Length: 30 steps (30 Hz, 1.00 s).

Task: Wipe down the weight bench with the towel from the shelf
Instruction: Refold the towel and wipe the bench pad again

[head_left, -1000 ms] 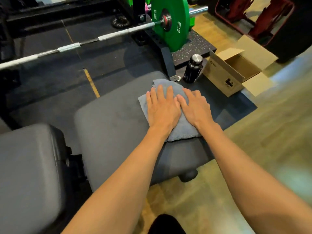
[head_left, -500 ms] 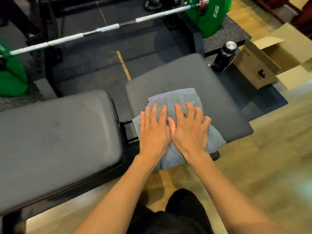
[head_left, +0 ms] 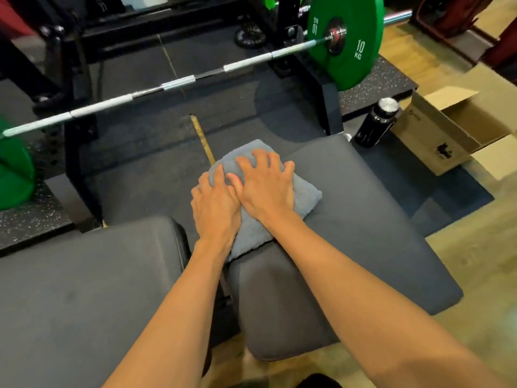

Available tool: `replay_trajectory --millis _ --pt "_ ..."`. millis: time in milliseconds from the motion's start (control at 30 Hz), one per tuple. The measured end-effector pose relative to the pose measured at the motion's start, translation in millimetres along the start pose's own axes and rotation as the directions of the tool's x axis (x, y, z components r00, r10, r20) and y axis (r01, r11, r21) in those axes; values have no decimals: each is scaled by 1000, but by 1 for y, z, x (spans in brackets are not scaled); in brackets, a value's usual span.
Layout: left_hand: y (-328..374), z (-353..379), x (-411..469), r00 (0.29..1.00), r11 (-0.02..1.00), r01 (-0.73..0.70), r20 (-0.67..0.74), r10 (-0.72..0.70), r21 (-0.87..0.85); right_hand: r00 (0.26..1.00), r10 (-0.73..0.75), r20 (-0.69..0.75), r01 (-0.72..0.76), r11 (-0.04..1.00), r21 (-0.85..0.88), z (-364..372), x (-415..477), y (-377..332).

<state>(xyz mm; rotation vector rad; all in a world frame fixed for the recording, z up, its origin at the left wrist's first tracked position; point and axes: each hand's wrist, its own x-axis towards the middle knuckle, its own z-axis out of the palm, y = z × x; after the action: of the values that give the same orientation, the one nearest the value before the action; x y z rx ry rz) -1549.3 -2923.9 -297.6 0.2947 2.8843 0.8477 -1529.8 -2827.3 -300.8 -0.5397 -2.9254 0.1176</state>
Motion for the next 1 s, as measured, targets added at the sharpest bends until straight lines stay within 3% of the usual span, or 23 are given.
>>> replay_trajectory --millis 133,300,433,567,667,767,833,900,1000 --pt "24 12 23 1000 992 14 -15 -12 128 1000 7 -19 -7 1000 25 2 24 27" --pt "97 60 14 983 957 -163 -48 179 240 989 125 -85 -123 992 22 -11 19 115" --pt "142 100 4 951 922 -301 4 309 245 948 318 3 -315 940 133 -20 6 180" --pt "168 122 -12 893 866 -449 66 446 218 832 514 208 -554 773 309 -24 -25 216" --pt "172 122 -39 871 857 -490 117 476 161 794 561 234 -608 740 288 -35 -56 221" --pt "161 113 -69 861 857 -503 145 487 109 808 569 152 -589 777 222 -42 -89 208" --pt "153 104 -85 876 872 -479 121 468 96 821 561 112 -564 763 314 -46 -106 208" --pt "150 95 -96 939 932 -344 37 342 113 760 623 182 -633 650 421 -52 -110 224" --pt "156 84 -114 994 992 -109 -23 111 58 664 654 363 -748 586 311 -57 -112 244"
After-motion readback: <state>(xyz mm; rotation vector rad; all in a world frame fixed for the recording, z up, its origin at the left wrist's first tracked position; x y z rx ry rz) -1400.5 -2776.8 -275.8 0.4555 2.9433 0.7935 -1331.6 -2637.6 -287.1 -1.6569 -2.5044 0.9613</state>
